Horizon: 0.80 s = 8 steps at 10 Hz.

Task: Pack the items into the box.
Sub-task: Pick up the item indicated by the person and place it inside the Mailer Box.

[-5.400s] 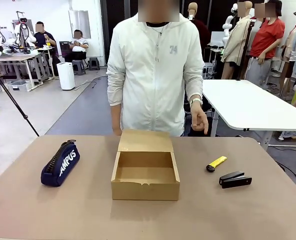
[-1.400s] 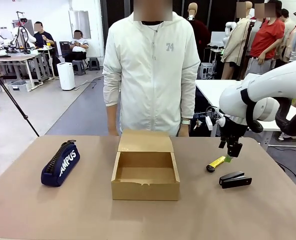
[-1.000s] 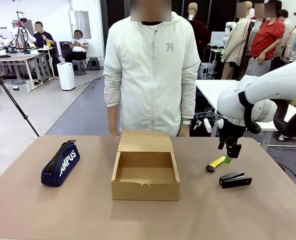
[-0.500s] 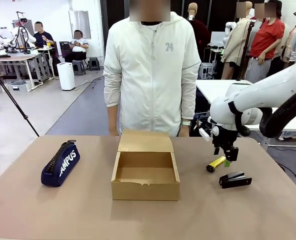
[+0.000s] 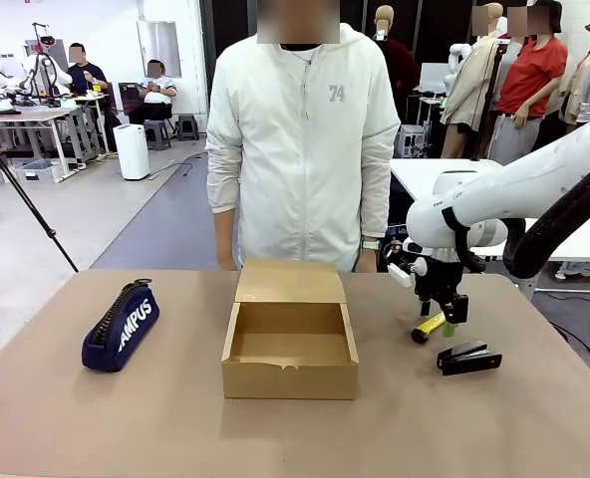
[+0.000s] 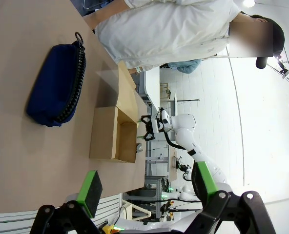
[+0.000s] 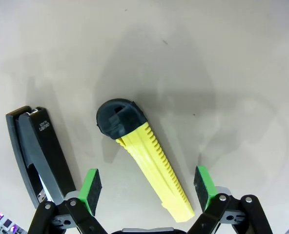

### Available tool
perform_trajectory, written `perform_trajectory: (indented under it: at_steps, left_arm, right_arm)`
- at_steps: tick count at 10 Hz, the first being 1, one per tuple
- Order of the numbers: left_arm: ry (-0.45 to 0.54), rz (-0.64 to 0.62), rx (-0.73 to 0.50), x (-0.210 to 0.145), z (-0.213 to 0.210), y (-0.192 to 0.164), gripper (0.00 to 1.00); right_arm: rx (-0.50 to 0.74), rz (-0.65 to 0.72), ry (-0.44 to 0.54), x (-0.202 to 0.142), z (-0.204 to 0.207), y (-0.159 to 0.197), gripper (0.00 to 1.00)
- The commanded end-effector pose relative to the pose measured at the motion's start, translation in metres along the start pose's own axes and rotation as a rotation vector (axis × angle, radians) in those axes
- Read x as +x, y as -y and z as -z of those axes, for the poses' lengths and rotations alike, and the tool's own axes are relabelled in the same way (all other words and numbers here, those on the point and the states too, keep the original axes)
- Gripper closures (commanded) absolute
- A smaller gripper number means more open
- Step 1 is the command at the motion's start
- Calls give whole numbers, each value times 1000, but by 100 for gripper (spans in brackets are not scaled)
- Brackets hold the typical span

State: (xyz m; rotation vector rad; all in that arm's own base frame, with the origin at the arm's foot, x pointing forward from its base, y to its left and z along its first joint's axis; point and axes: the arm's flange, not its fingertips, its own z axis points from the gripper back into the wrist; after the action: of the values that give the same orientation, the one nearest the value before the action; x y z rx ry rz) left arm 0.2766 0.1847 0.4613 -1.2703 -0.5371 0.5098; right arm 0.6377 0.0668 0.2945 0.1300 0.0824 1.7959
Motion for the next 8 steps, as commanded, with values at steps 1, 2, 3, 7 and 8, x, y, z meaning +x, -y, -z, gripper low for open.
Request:
perform_trajectory:
  at_steps: [1, 2, 3, 7, 8]
  left_arm:
    - [0, 16, -11, 0, -1, 0, 0]
    - [0, 16, -11, 0, -1, 0, 0]
    - [0, 16, -11, 0, -1, 0, 0]
    - [0, 16, -11, 0, -1, 0, 0]
    - [0, 16, -11, 0, -1, 0, 0]
  right_arm:
    - [6, -37, -29, 2, -3, 8, 0]
    - [-4, -44, -35, 2, -1, 8, 0]
    - [-9, -36, -35, 2, -2, 7, 0]
    - [-32, -39, -24, 3, -2, 2, 100]
    - [-34, -37, -24, 5, -3, 0, 100]
